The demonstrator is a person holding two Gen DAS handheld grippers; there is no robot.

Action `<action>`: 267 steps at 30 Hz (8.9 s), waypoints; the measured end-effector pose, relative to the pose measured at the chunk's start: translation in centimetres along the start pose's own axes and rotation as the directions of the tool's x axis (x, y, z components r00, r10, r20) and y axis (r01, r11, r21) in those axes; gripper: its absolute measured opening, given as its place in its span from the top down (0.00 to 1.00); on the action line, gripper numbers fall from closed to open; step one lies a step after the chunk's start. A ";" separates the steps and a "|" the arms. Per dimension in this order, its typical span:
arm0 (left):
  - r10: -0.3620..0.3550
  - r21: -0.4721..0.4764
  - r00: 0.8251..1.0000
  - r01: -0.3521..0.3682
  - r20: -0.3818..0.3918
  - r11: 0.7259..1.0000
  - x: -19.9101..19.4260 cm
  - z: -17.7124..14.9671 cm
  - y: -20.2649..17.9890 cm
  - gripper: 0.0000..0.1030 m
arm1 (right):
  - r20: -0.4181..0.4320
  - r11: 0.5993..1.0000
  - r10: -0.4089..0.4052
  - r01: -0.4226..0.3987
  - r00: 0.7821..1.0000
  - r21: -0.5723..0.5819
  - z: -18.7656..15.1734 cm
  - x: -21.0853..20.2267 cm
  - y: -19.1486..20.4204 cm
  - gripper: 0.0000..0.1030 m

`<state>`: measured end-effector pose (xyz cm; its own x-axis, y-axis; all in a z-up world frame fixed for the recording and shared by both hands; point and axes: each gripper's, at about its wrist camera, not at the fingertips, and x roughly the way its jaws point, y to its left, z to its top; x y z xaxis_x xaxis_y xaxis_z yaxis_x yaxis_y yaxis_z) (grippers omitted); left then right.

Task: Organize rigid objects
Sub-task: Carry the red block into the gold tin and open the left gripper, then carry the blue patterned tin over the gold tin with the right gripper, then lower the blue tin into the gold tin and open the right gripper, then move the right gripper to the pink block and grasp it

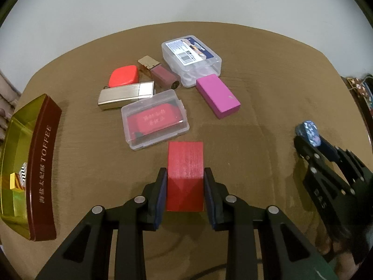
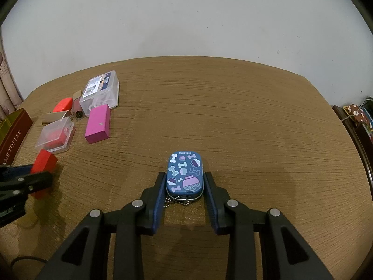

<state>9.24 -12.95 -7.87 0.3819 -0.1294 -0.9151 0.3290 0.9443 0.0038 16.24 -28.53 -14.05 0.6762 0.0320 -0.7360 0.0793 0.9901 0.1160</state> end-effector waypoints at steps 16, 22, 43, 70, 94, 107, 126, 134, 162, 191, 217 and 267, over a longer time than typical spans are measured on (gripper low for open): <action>0.072 -0.076 0.997 -0.070 0.022 0.995 -3.8 -0.2 8.3 0.74 | 0.000 1.000 0.000 0.000 1.000 -0.003 0.0 0.1 0.0 0.69; 0.112 -0.113 0.993 -0.107 0.044 0.988 -4.7 0.3 11.6 0.74 | 0.000 1.000 0.000 0.000 1.000 -0.002 0.0 0.1 0.0 0.69; 0.252 -0.273 0.968 -0.238 0.017 0.932 -6.0 -1.4 23.8 0.74 | -0.002 1.000 0.000 0.000 1.000 -0.008 0.1 0.1 0.0 0.68; 0.223 -0.361 0.968 -0.248 -0.112 0.899 -1.5 -5.3 30.1 0.74 | -0.003 1.000 -0.002 0.002 1.000 -0.004 0.1 0.2 0.1 0.68; 0.236 -0.390 0.965 -0.263 -0.114 0.883 -1.3 -4.7 32.6 0.69 | -0.004 1.000 -0.003 0.003 1.000 -0.004 0.1 0.1 0.1 0.68; 0.316 -0.305 0.949 -0.305 -0.014 0.902 -3.7 -4.9 30.0 0.44 | -0.005 1.000 -0.006 0.006 1.000 -0.006 0.1 0.1 -0.1 0.68; 0.439 -0.253 0.885 -0.395 0.153 0.883 -7.4 -7.2 27.9 0.27 | -0.006 0.999 -0.034 0.034 0.999 -0.037 0.3 0.3 0.4 0.69; 0.397 -0.281 0.907 -0.348 0.138 0.894 -7.5 -7.2 28.8 0.19 | -0.016 0.995 -0.091 0.090 0.996 -0.047 0.4 0.2 1.1 0.70; 0.446 -0.438 0.890 -0.365 0.094 0.821 -8.8 -7.3 33.3 0.15 | -0.016 0.961 0.158 -0.157 0.987 -0.228 1.6 -6.1 17.3 0.70; 0.443 -0.593 0.895 -0.330 0.049 0.734 -8.8 -8.4 38.1 0.15 | -0.207 0.780 0.376 -0.429 0.903 -0.456 -0.7 -6.4 39.2 0.70; 0.426 -0.560 0.903 -0.326 0.052 0.762 -8.4 -8.4 37.4 0.15 | -0.207 0.779 0.321 -0.382 0.924 -0.497 -0.3 -3.6 41.5 0.69; 0.463 -0.404 0.879 -0.386 0.110 0.829 -8.0 -7.1 33.0 0.15 | -0.056 0.991 0.089 -0.094 0.994 -0.095 6.0 2.9 10.7 0.56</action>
<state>10.94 21.43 -3.32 0.5835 0.2902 -0.7585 -0.2232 0.9553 0.1939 23.41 -18.67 -10.98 0.6384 0.1276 -0.7591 -0.0547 0.9912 0.1207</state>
